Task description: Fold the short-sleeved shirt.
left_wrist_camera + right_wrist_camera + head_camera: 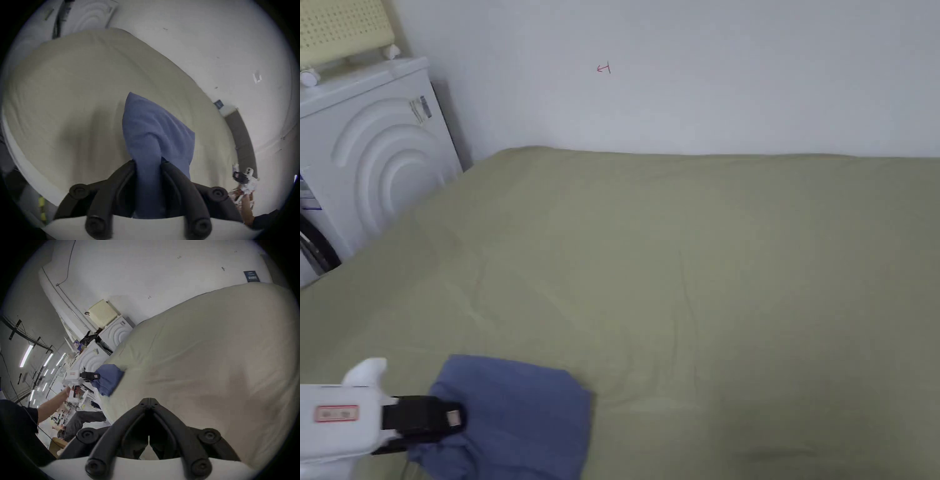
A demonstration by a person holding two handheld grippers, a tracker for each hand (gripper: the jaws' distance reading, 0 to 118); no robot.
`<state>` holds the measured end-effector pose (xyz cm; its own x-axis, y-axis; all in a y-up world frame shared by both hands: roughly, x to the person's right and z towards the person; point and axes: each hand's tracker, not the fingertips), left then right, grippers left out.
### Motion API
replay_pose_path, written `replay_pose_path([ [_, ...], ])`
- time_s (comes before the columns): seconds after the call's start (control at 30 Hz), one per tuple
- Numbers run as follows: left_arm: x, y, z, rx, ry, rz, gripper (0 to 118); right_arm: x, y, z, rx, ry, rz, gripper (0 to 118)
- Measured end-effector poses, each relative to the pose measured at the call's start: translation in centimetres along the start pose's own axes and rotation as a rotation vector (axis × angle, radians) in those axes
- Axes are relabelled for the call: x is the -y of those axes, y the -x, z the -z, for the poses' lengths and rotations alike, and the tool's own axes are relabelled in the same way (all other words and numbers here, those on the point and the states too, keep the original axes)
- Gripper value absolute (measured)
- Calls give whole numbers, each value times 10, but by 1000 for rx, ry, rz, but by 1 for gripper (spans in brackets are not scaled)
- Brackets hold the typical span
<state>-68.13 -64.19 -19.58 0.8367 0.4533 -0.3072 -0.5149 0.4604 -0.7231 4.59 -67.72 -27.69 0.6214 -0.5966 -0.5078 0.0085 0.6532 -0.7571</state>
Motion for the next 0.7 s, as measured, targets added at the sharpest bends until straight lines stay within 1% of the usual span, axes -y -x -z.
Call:
replay_pose_path([
  [0.1, -17, 30, -14, -137, 55, 9, 20, 5, 2, -17, 76, 13, -13, 0],
  [0.13, -19, 43, -15, -197, 52, -29, 20, 8, 4, -22, 98, 16, -11, 0],
  [0.17, -19, 49, -13, -214, 64, -55, 21, 10, 5, -27, 100, 16, -8, 0],
  [0.2, -18, 60, -10, -191, 97, -74, 39, 12, 6, -31, 106, 14, -3, 0],
  [0.23, -13, 66, -5, -213, 112, -115, 66, 14, 7, -35, 100, 13, 9, 0],
  [0.27, -9, 67, -4, -240, 108, -121, 86, 15, 7, -38, 89, 15, 16, 0],
  [0.3, -3, 65, -4, -289, 92, -122, 94, 16, 10, -41, 94, 10, 15, 0],
  [0.33, 4, 65, -9, -297, 54, -133, 94, 15, 12, -44, 104, -2, 10, 0],
  [0.37, 8, 66, -19, -265, 25, -150, 94, 15, 14, -48, 102, -7, 7, 0],
  [0.4, 12, 62, -30, -278, -10, -166, 94, 13, 16, -52, 104, -20, 5, 0],
  [0.43, 15, 58, -46, -269, -72, -153, 94, 12, 19, -58, 107, -30, 4, 0],
  [0.47, 17, 48, -57, -306, -92, -126, 93, 11, 23, -63, 122, -46, -7, 0],
  [0.5, 19, 32, -71, -386, -98, -74, 92, 11, 28, -70, 134, -67, -29, 0],
  [0.57, 23, -9, -97, -543, -186, 80, 91, 9, 39, -84, 151, -106, -74, 0],
  [0.6, 30, -38, -114, -523, -267, 151, 91, 6, 45, -91, 171, -126, -110, 0],
  [0.7, 49, -124, -148, -349, -465, 231, 90, -12, 67, -107, 287, -183, -218, 0],
])
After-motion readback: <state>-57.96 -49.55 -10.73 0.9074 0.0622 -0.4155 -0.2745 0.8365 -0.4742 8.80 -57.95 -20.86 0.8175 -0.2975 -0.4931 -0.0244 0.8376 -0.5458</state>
